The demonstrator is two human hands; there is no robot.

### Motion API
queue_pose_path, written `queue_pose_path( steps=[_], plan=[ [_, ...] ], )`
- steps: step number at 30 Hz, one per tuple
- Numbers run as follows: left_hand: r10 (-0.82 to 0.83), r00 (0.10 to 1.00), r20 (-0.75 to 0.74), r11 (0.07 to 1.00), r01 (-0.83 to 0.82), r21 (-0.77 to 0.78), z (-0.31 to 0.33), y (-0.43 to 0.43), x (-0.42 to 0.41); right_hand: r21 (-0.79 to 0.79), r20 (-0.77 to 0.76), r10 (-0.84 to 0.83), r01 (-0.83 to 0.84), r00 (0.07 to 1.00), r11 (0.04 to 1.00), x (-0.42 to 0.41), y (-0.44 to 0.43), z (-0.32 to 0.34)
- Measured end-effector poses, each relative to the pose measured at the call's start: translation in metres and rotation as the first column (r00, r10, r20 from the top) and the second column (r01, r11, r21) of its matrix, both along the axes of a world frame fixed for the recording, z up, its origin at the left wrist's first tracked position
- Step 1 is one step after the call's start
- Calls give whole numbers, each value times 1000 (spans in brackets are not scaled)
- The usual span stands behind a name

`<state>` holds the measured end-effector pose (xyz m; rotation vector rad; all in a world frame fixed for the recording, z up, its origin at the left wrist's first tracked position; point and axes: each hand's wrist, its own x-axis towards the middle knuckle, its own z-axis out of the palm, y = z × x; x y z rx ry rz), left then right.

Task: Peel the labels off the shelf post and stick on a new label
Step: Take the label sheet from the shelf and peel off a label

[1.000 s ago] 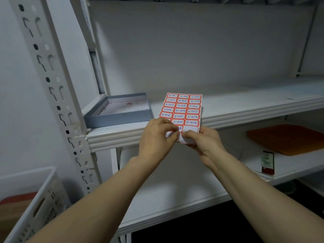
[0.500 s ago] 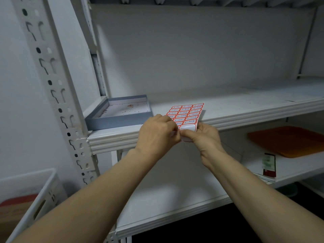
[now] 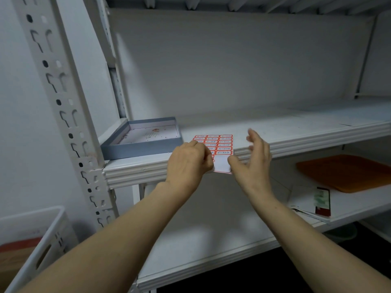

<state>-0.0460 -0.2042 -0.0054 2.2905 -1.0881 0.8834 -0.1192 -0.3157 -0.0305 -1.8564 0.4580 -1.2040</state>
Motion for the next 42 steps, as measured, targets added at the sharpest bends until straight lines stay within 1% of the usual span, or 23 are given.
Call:
queue_pose_path(
  steps=[1,2,4,8,10,13,16,18,20,22,24,25,26,28,30,31,32,34,35,36,38,40,42],
  plan=[
    [-2,1000,-6,1000,2,-17,-1,-1,1,-173,-18,-23,19,1000,985,-1,-2,0],
    [-8,1000,-19,1000,8,-29,-2,-1,1,-282,-56,-11,-5,998,959,1,-4,3],
    [-24,997,-68,999,21,-41,-3,-3,1,-390,-179,32,-100,983,916,7,-7,8],
    [-43,983,-178,996,28,-86,-2,-6,1,-447,-380,33,-215,924,868,15,-18,17],
    [-56,971,-233,992,27,-122,-1,-6,1,-437,-425,51,-254,904,863,18,-21,18],
    [-94,959,-268,981,44,-187,1,-3,3,-432,-428,76,-278,901,858,20,-23,19],
    [-133,966,-223,980,96,-172,3,-1,4,-403,-446,123,-321,887,857,22,-25,22],
    [-143,960,-240,977,98,-189,5,1,2,-383,-431,145,-326,891,864,24,-26,24],
    [-126,957,-262,978,76,-194,7,3,0,-341,-291,126,-226,948,913,23,-26,22],
    [-115,956,-272,982,67,-178,8,5,1,-160,-107,60,-77,992,984,19,-26,15],
    [-108,955,-276,983,61,-176,9,7,2,102,-35,68,-64,997,993,14,-24,7],
    [-100,956,-275,983,52,-176,9,7,3,171,-28,82,-76,996,982,12,-23,2],
    [-91,958,-272,983,43,-176,9,7,4,149,-35,71,-65,997,987,12,-21,-1],
    [-74,964,-255,985,31,-172,9,6,4,-75,-39,7,-10,999,997,9,-17,-1],
    [-75,969,-237,985,35,-168,9,4,5,-290,-33,-1,-9,999,957,8,-14,6],
    [-81,969,-235,985,42,-167,10,3,6,-314,-50,12,-28,999,949,8,-13,9],
    [-90,965,-245,985,50,-167,11,2,7,-285,-79,22,-44,997,958,8,-15,13],
    [-117,959,-258,987,84,-138,12,1,7,-142,-134,30,-49,990,989,8,-20,15],
    [-132,956,-260,989,107,-106,11,0,6,-111,-162,23,-42,986,993,7,-23,12],
    [-141,953,-267,989,125,-75,10,1,5,-150,-183,1,-29,983,988,6,-25,8],
    [-144,948,-283,990,139,-36,8,2,2,-306,-200,-25,-38,979,951,4,-26,4],
    [-146,950,-275,989,147,-17,7,3,2,-417,-208,11,-99,978,903,6,-26,5],
    [-169,953,-253,985,173,-6,5,3,2,-480,-253,59,-178,966,859,9,-28,9]
  ],
)
